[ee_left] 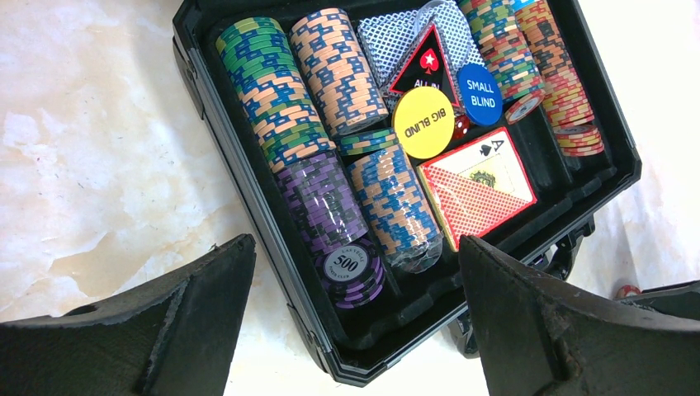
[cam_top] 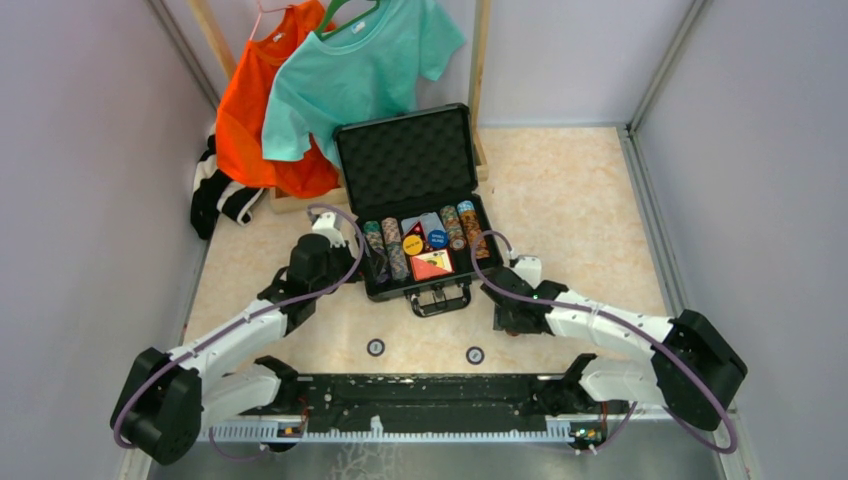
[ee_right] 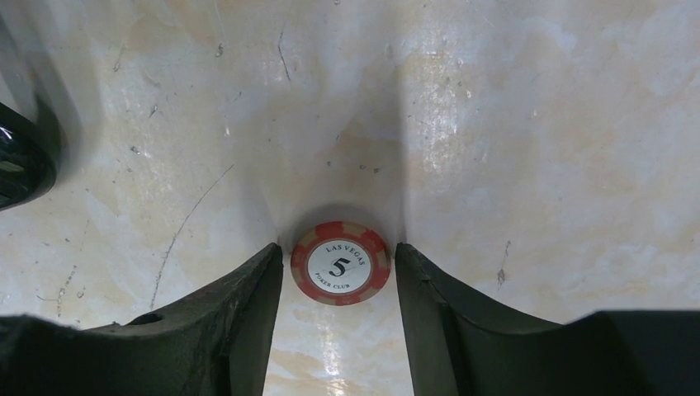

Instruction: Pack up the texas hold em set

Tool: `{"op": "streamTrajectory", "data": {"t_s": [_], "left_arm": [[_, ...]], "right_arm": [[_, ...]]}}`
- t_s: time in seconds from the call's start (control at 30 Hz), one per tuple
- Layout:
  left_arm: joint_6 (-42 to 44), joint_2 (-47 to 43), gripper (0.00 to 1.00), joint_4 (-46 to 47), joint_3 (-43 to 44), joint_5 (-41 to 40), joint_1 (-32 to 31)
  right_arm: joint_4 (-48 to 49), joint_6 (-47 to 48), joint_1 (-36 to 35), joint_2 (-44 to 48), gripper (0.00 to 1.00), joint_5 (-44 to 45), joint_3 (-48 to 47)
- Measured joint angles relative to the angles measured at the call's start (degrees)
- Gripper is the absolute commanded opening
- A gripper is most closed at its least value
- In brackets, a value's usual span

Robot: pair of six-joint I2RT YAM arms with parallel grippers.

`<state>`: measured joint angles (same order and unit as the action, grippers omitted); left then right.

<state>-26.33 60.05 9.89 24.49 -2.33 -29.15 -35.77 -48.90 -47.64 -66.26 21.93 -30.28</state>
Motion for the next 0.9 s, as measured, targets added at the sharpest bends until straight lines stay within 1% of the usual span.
{"op": "streamTrajectory", "data": {"t_s": [0.03,0.07,0.2,0.33,0.83,0.87,0.9], "left_arm": [[0.0,0.0,0.98,0.0,0.0,0.0,0.0],[0.0,0.0,0.98,0.0,0.0,0.0,0.0],[0.0,0.0,0.98,0.0,0.0,0.0,0.0],[0.0,0.0,0.98,0.0,0.0,0.0,0.0],[0.0,0.0,0.98,0.0,0.0,0.0,0.0],[0.0,0.0,0.98,0.0,0.0,0.0,0.0],[0.0,0.0,0.98,0.0,0.0,0.0,0.0]], "right_arm": [[-0.1,-0.2,0.0,0.0,0.59,0.0,0.0],[-0.4,-0.3,-0.1,0.2,0.61,0.1,0.0],[-1.8,-0.4,-0.3,1.5,0.61,0.0,0.3],[-2.1,-0.4,-0.3,2.4,0.58,-0.2,0.7],[0.0,-0.8,-0.3,1.2,0.37,0.5,1.0],[0.2,-0.7,-0.3,1.2,0.35,0.5,1.0],[0.2,-0.7,-0.4,1.2,0.30,0.6,1.0]]}}
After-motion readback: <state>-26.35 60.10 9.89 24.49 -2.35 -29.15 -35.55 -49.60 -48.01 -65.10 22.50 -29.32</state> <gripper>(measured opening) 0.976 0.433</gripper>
